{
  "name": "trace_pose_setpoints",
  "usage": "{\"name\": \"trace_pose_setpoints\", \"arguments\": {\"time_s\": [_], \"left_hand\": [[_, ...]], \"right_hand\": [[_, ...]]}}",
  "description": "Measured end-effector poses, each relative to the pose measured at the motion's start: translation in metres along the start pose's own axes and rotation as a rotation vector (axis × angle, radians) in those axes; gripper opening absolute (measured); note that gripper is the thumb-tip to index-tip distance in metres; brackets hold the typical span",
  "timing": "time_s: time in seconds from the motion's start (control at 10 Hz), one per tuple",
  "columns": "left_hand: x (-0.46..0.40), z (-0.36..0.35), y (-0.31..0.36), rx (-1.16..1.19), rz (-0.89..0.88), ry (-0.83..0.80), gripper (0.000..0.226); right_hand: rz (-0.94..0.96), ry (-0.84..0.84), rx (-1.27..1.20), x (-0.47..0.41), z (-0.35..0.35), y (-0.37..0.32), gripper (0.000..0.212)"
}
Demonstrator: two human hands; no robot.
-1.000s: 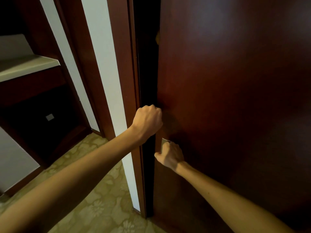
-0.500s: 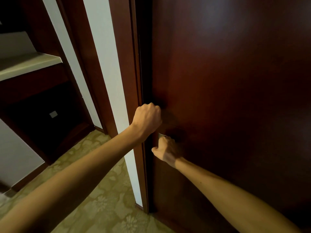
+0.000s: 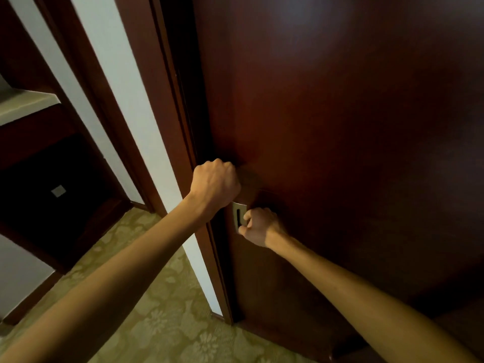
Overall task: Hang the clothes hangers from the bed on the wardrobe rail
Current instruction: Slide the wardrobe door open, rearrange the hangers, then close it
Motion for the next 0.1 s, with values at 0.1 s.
{"name": "trace_pose_setpoints", "arguments": {"time_s": [0.1], "left_hand": [[0.0009,0.0186,0.0213,0.12,-0.019,0.066,0.039]], "right_hand": [[-0.038,0.07,-0.107,0.0288,0.0452,0.0141,0.035]]}}
Point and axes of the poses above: each hand's wrist, its own x-axis away from the middle knuckle, its own z-axis out of the back of the hand, y = z × x, the point moved 7 cm from there along -x, towards the middle knuckle, and after that the axes turned 9 degrees about -x, right-handed, at the moved point
